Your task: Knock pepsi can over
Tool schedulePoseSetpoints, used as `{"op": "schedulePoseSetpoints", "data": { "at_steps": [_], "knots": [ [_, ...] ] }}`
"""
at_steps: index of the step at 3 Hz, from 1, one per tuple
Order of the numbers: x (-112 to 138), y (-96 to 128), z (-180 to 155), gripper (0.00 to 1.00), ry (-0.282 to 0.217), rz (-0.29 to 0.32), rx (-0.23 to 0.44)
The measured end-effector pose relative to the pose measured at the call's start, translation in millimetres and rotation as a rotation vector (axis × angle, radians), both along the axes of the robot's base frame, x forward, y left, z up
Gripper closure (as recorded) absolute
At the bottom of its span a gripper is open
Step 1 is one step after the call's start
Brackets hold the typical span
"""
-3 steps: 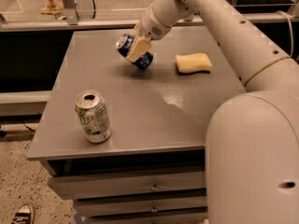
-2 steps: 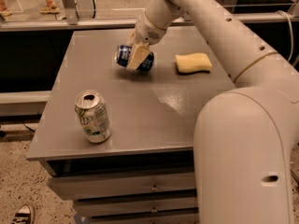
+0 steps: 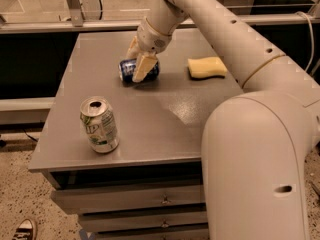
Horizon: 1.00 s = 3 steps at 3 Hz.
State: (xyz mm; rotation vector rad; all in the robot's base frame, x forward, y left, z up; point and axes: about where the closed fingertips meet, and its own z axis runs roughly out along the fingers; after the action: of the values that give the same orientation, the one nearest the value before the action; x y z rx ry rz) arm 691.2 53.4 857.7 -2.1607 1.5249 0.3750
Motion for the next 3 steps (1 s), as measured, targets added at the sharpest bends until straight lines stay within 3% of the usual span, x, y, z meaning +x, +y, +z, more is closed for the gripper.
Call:
{"op": "schedulePoseSetpoints", "data": {
  "at_steps": [1, 2, 3],
  "knots": [
    [-5, 0, 1, 0.00, -0.006, 0.028, 0.013],
    [-4, -12, 8, 0.00, -0.011, -0.010, 0.070],
    [-2, -43, 23, 0.00, -0.015, -0.134, 0.205]
  ]
}}
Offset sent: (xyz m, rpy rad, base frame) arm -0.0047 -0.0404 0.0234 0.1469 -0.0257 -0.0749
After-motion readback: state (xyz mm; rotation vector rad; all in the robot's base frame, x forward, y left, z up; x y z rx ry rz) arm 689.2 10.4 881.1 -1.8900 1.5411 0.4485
